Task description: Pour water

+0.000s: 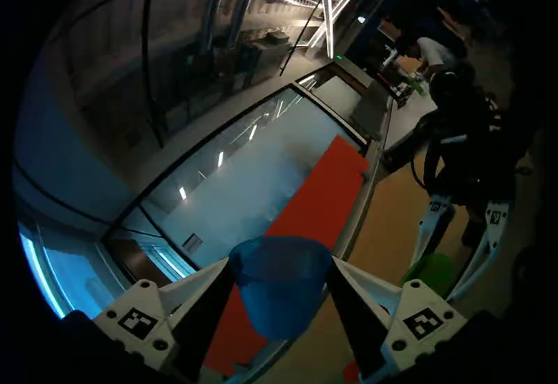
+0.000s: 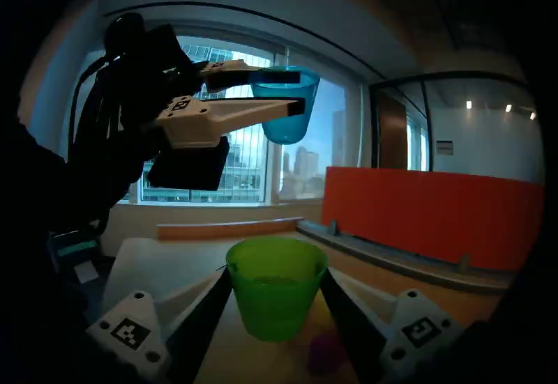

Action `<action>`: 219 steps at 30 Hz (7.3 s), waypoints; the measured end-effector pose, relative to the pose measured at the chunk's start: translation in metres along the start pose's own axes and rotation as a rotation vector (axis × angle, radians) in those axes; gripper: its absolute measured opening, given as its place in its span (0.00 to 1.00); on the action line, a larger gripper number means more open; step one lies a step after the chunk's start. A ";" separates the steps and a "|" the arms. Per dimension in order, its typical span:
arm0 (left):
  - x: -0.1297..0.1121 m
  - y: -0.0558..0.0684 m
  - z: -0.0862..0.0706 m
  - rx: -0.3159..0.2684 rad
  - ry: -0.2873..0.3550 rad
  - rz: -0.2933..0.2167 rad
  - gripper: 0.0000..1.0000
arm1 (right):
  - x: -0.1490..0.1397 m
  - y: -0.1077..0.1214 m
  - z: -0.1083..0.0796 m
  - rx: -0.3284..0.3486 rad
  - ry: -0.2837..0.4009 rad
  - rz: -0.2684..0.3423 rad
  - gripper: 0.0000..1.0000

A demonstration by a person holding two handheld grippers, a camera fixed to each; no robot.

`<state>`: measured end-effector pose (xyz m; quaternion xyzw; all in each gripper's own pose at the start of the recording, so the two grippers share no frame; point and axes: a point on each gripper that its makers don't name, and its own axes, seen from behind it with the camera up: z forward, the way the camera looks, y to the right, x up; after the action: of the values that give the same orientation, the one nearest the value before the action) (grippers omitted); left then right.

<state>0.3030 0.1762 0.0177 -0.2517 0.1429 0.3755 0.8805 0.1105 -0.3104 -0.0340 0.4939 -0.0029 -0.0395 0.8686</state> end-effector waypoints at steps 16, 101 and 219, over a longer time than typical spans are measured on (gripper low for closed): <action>-0.014 -0.016 0.003 0.000 -0.016 -0.364 0.86 | 0.004 0.001 -0.002 -0.006 0.009 -0.001 0.89; -0.145 0.107 -0.040 -0.119 -0.205 -0.774 0.88 | -0.035 0.048 -0.080 -0.118 -0.163 0.031 0.89; -0.270 0.290 -0.075 -0.460 -0.632 -0.699 0.88 | -0.210 0.049 -0.115 -0.068 -0.603 0.081 0.90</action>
<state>-0.0968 0.1477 -0.0232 -0.3455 -0.3084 0.1385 0.8754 -0.0904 -0.1716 -0.0438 0.4301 -0.2788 -0.1496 0.8455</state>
